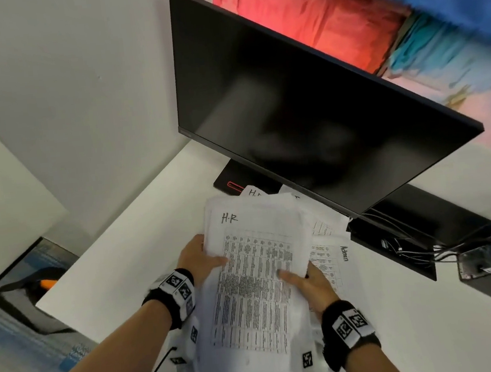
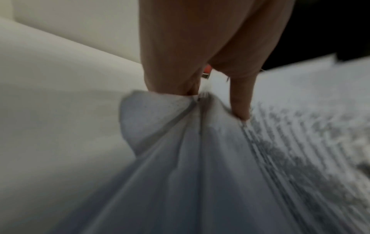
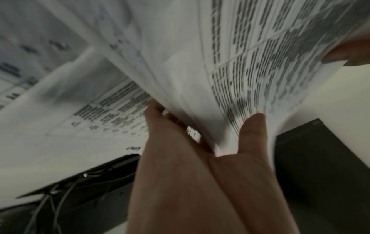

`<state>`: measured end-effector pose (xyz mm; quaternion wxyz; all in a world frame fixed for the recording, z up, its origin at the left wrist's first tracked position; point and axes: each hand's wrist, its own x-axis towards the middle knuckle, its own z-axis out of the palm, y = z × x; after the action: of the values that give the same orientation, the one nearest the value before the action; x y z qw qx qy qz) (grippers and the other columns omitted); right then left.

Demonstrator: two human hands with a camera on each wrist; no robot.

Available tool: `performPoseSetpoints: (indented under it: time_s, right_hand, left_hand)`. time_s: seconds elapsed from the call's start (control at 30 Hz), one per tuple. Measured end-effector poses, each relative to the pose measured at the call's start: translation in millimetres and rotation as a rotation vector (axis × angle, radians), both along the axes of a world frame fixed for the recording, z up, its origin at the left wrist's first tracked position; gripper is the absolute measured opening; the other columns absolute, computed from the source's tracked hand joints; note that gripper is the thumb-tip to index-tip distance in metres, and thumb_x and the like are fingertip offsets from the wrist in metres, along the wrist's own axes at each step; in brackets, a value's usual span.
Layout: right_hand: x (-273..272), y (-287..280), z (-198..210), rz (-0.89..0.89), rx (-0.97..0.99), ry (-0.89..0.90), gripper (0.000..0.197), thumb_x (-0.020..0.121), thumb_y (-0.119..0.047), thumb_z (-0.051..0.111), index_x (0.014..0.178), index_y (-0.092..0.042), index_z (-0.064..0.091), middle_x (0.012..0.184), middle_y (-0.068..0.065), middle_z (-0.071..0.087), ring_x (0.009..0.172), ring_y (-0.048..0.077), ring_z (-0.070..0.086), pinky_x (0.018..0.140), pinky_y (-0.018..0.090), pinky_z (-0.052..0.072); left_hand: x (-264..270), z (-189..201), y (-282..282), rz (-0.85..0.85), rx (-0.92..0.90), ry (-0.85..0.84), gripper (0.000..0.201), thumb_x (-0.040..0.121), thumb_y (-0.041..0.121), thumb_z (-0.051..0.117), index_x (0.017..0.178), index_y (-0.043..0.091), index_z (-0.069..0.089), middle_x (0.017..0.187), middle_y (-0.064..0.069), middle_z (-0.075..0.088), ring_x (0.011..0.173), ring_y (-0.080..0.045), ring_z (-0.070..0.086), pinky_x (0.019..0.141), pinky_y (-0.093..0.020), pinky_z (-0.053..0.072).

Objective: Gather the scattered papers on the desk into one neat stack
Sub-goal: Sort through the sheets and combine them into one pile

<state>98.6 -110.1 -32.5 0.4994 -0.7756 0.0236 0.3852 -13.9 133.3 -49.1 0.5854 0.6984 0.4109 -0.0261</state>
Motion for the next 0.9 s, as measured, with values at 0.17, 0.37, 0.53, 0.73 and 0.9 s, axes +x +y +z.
performPoseSetpoints:
  time_s: [0.17,0.37,0.53,0.73,0.9]
  right_hand:
    - [20,-50,7,-0.23,-0.807,-0.189,0.09,0.077,-0.048,0.079,0.146,-0.007,0.04,0.145,0.021,0.045,0.131,0.04,0.044,0.107,0.046,0.039]
    - [23,-122,-17,-0.281,-0.546,-0.009,0.066,0.059,-0.026,0.083,0.117,0.004,0.069,0.114,0.022,0.074,0.101,0.035,0.068,0.099,0.047,0.053]
    - [13,-157,1,-0.42,-0.346,-0.298,0.007,0.083,-0.01,0.073,0.084,-0.012,0.067,0.092,0.018,0.073,0.086,0.039,0.07,0.085,0.052,0.059]
    - [8,-185,74,-0.807,0.033,-0.5,0.023,0.094,-0.009,0.062,0.073,-0.017,0.068,0.063,-0.003,0.068,0.059,0.007,0.062,0.049,0.011,0.054]
    - [16,-182,150,-0.905,0.223,-0.646,0.025,0.09,-0.035,0.059,0.103,-0.02,0.075,0.076,-0.005,0.075,0.063,0.001,0.071,0.054,0.016,0.058]
  left_hand:
    - [-1,-8,10,0.011,-0.053,0.034,0.045,0.078,0.001,0.078,0.12,0.003,0.064,0.117,-0.016,0.072,0.11,-0.035,0.066,0.102,-0.049,0.051]
    - [-2,-17,21,0.025,-0.193,-0.01,0.052,0.083,-0.012,0.068,0.132,0.001,0.059,0.13,-0.019,0.067,0.122,-0.038,0.061,0.11,-0.056,0.043]
    - [-1,-16,19,0.032,-0.197,-0.014,0.054,0.084,-0.013,0.066,0.135,0.002,0.058,0.131,-0.018,0.066,0.124,-0.037,0.06,0.111,-0.055,0.042]
    - [-1,-13,15,0.034,-0.19,-0.015,0.056,0.084,-0.013,0.066,0.137,0.003,0.056,0.133,-0.019,0.066,0.124,-0.038,0.06,0.111,-0.055,0.042]
    - [-2,-8,9,0.027,-0.136,0.001,0.055,0.086,-0.011,0.065,0.138,0.002,0.054,0.132,-0.02,0.065,0.123,-0.037,0.06,0.109,-0.053,0.044]
